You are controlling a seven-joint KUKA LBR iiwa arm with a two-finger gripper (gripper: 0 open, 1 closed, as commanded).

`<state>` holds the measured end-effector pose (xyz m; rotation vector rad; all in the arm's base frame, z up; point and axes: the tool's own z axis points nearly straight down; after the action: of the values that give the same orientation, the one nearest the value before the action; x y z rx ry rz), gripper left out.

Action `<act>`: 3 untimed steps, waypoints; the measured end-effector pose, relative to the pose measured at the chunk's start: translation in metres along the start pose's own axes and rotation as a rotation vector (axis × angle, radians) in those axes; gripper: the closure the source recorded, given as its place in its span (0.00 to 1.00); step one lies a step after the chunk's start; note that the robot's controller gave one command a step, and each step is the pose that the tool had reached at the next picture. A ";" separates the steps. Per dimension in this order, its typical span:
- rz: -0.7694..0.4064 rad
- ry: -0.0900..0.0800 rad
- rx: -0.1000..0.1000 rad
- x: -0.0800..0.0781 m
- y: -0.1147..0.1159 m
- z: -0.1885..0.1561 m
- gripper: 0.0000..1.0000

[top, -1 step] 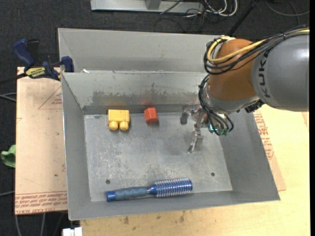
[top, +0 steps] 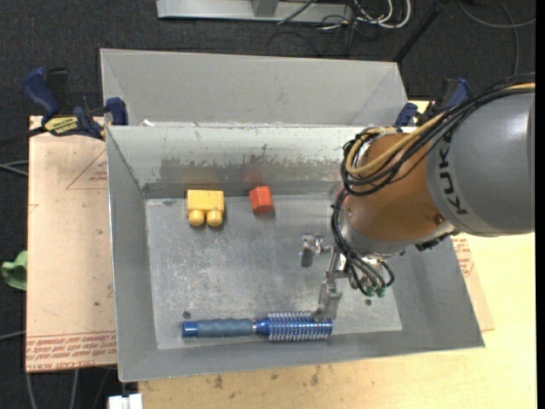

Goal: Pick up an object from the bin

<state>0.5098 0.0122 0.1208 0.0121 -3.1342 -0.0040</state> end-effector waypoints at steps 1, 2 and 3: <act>-0.115 -0.024 0.001 0.024 0.009 0.047 0.00; -0.282 -0.031 0.006 0.024 0.030 0.045 0.00; -0.339 -0.018 0.005 0.021 0.036 0.045 0.00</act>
Offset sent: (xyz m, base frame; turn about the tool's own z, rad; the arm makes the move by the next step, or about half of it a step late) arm -0.0297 0.0074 -0.0508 -0.1173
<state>0.4879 0.0482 0.0766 0.5429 -3.1051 0.0016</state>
